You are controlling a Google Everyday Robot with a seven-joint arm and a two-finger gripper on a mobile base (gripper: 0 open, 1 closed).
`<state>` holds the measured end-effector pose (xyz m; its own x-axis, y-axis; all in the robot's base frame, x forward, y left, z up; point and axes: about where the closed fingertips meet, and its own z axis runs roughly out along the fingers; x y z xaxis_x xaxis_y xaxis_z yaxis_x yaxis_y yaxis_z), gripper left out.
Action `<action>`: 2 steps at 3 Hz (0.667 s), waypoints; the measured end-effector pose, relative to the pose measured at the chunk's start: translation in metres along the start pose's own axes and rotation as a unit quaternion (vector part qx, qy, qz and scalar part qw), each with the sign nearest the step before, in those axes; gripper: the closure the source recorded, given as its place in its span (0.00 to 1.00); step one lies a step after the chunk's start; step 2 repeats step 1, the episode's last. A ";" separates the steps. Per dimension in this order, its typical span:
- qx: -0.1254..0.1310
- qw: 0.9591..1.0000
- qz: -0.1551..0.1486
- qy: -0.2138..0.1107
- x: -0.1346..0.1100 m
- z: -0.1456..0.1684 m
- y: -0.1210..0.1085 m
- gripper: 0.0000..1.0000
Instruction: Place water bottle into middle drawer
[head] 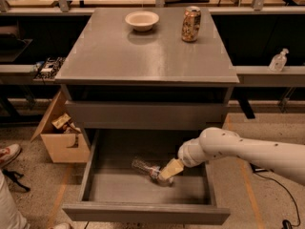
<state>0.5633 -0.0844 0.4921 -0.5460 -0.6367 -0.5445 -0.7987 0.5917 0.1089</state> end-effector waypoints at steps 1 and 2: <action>0.024 0.999 0.032 -0.029 0.019 -0.047 -0.018 0.00; 0.024 0.999 0.032 -0.029 0.019 -0.047 -0.018 0.00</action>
Offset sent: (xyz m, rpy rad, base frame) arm 0.0000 0.0000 0.0000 0.0000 0.0000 0.0000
